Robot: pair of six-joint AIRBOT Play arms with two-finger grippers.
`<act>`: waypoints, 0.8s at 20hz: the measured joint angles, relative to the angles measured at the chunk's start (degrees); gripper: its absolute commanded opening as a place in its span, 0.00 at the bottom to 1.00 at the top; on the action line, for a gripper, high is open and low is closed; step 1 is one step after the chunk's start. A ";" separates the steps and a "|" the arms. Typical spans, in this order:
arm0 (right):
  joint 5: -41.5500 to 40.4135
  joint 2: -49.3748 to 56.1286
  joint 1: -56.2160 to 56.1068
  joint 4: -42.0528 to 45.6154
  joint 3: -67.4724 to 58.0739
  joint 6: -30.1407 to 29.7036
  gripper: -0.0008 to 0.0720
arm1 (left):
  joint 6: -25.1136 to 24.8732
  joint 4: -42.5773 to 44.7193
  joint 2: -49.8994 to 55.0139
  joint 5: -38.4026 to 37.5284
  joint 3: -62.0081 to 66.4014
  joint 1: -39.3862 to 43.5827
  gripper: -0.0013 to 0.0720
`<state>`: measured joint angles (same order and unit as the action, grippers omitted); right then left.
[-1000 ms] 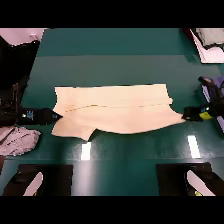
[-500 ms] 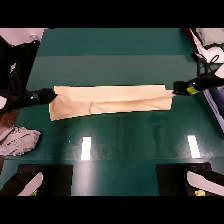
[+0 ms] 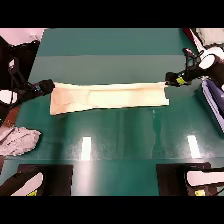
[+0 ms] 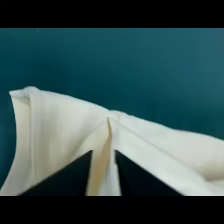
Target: Fold the shirts.
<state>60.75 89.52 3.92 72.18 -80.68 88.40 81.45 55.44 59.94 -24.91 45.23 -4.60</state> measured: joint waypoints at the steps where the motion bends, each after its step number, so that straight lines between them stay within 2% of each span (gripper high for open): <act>1: -0.15 1.16 0.20 -0.87 -1.03 -0.04 0.75 | 0.48 -0.04 0.17 0.68 0.17 0.00 0.61; 4: 2.16 3.91 1.60 -4.63 -5.22 -1.29 0.75 | 0.94 -0.26 0.44 0.46 1.64 0.07 0.58; 5: 4.35 4.76 2.60 -6.32 -6.86 -2.49 0.75 | 0.96 -0.24 0.46 -0.61 2.43 0.02 0.41; 6: 7.17 5.44 3.67 -7.85 -8.31 -3.74 0.75 | 0.94 -0.28 0.50 -2.49 3.21 0.11 0.18; 7: 10.21 6.14 4.92 -9.29 -9.49 -4.98 0.75 | 0.92 -0.31 0.55 -4.39 3.85 0.15 0.05; 11: 21.05 9.73 10.69 -12.55 -11.93 -8.68 0.75 | -0.87 -0.28 0.57 -12.85 5.25 0.13 0.05; 16: 26.38 15.98 13.86 -15.08 -12.66 -10.80 0.75 | -2.05 -0.28 0.57 -20.68 5.66 0.13 0.05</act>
<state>87.13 105.49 17.78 57.10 -93.34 77.60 79.40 55.16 60.51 -45.58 50.89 -4.47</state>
